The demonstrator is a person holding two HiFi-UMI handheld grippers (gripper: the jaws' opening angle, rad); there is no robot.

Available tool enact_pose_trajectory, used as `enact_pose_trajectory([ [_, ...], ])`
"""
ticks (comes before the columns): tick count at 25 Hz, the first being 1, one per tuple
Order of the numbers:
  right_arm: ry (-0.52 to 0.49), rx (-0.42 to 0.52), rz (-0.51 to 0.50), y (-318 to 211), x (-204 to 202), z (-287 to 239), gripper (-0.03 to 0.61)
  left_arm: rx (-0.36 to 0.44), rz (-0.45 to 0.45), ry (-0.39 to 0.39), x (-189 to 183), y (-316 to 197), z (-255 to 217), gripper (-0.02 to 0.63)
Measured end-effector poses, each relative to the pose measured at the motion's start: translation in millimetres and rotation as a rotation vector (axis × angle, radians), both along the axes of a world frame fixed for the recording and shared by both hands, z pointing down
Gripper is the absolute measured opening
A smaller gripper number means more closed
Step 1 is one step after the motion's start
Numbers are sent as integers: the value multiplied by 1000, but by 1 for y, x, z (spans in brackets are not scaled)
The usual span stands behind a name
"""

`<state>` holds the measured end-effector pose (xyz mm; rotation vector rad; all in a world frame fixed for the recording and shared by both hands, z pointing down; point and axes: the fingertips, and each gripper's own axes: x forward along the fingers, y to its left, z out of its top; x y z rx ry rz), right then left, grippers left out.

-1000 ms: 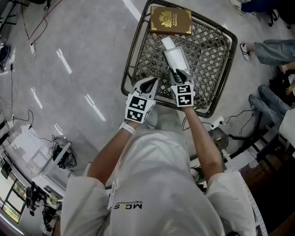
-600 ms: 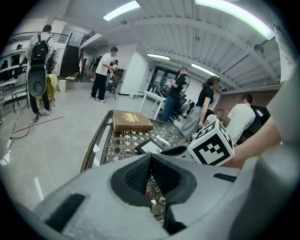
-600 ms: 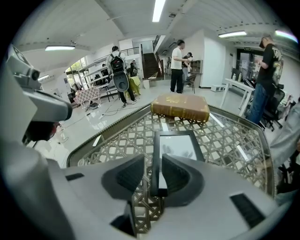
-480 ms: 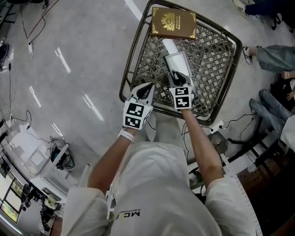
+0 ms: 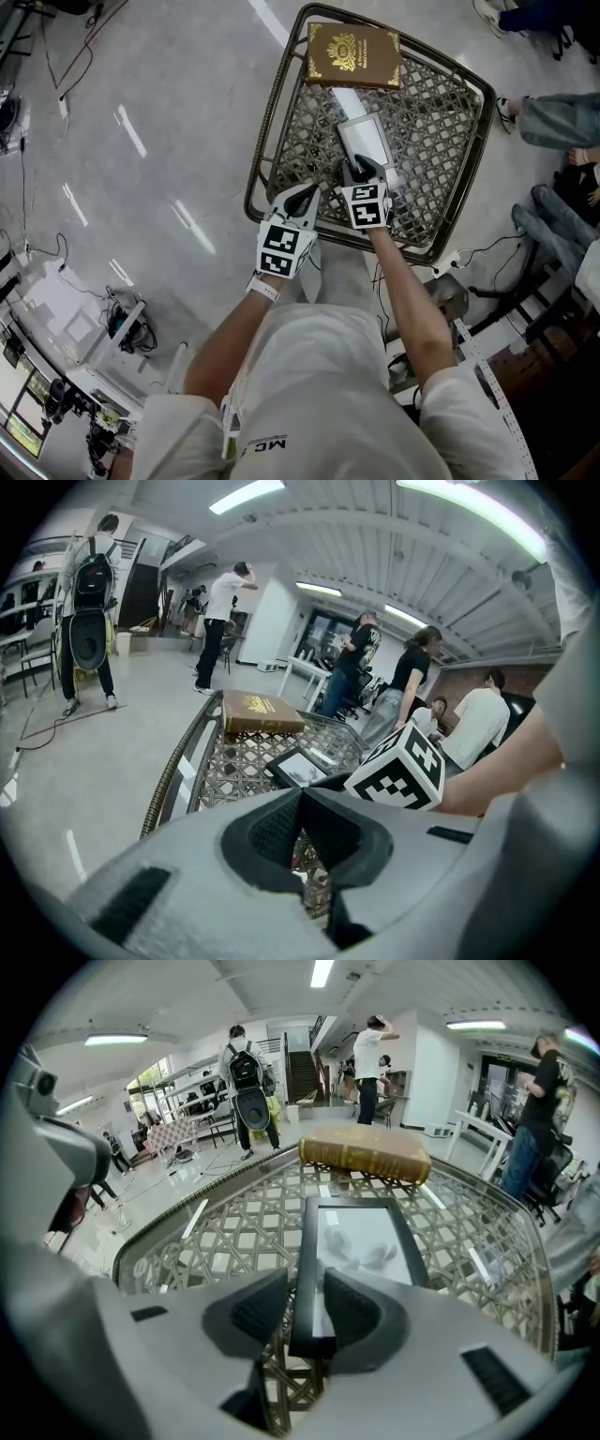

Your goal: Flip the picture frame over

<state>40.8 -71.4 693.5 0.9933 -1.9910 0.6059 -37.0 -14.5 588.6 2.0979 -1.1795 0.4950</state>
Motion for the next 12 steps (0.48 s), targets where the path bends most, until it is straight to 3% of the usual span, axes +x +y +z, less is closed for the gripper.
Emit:
enact_pose_trajectory([
  [6,84,42,-47,-4,2,0,118,-3,16,1,4,1,3,23],
  [12,74,37,-13,-5,2,0,92,-6,22,-1,4,3,4,23],
])
